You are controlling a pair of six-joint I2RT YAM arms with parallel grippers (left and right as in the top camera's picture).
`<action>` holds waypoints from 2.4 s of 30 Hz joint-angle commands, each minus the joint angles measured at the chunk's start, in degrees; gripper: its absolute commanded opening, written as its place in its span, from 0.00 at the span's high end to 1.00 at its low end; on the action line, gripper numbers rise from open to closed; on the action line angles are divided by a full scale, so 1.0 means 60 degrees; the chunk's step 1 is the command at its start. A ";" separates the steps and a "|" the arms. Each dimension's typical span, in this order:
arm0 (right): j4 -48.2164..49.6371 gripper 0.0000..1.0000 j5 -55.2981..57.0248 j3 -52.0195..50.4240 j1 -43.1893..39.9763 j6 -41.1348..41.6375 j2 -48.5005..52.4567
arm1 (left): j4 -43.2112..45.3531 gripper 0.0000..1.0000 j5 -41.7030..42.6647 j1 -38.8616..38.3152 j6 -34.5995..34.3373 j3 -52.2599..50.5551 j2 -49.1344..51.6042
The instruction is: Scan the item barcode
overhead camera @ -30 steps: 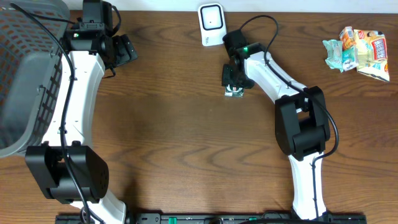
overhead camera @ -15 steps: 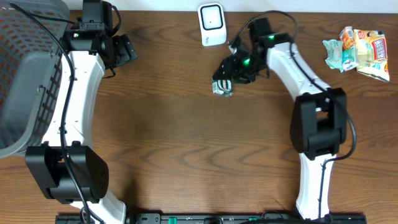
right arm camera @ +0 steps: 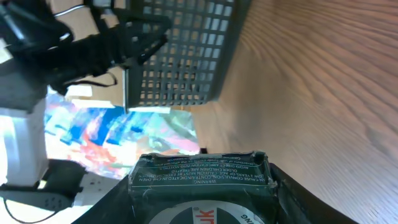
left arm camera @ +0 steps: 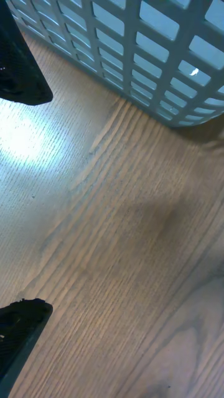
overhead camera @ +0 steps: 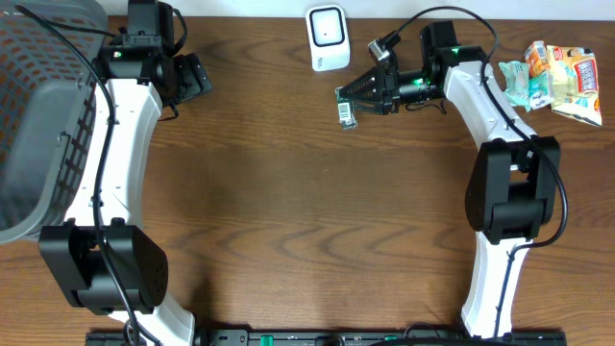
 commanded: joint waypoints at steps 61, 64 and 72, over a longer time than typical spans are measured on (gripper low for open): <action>0.0943 0.46 1.5646 -0.0291 0.3734 -0.1064 -0.0255 | -0.0004 0.02 -0.0120 0.0000 0.0058 0.0055 0.0058; 0.0943 0.46 1.5609 -0.0291 0.3727 -0.1687 -0.0255 | -0.0004 0.02 -0.0120 0.0000 0.0058 0.0055 0.0055; 0.0962 0.16 1.5609 -0.0288 0.3679 -0.1792 -0.0255 | -0.0004 0.02 -0.0124 0.0000 0.0058 0.0055 0.0055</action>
